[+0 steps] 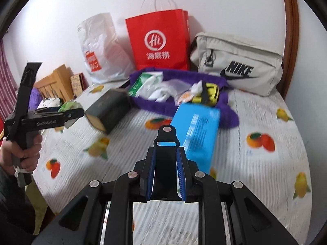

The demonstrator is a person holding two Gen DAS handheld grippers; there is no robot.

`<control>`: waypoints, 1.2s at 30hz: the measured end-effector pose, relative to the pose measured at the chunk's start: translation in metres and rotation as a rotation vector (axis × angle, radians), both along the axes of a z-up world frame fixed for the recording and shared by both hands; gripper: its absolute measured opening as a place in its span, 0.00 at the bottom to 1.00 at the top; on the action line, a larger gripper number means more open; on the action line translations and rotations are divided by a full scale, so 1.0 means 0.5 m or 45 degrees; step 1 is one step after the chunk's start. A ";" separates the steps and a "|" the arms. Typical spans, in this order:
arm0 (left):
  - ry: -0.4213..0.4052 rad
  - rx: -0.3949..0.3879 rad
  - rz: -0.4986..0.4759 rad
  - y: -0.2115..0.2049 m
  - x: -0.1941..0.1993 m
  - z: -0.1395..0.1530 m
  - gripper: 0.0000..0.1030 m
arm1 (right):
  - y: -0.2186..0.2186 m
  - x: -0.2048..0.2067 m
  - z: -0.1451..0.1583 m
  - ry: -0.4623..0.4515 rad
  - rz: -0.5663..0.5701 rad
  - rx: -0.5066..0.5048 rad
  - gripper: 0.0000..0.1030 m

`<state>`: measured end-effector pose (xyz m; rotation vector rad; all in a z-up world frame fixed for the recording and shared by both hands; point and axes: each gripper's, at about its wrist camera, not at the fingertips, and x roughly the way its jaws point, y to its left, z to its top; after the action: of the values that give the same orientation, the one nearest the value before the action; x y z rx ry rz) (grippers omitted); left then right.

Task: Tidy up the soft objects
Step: 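Carry the green-leaf packet and black strap over the purple towel with both tools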

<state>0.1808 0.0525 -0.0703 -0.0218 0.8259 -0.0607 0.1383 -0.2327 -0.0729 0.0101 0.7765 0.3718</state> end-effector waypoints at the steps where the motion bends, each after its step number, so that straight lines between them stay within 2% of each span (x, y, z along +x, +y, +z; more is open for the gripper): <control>1: -0.003 -0.005 -0.003 -0.001 0.008 0.005 0.69 | -0.002 0.019 0.006 -0.013 0.007 0.005 0.20; 14: -0.004 -0.016 -0.007 -0.007 0.135 0.042 0.69 | -0.001 0.217 0.020 -0.029 -0.012 0.068 0.20; 24: 0.032 -0.056 -0.009 -0.016 0.236 0.029 0.69 | 0.026 0.347 0.003 -0.014 0.013 0.018 0.20; 36: 0.085 -0.089 -0.046 -0.041 0.338 -0.006 0.69 | -0.012 0.484 -0.057 0.053 -0.097 -0.050 0.20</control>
<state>0.3495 0.0318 -0.0732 -0.0748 0.8909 -0.1234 0.3801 -0.2387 -0.1012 0.0104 0.8221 0.2847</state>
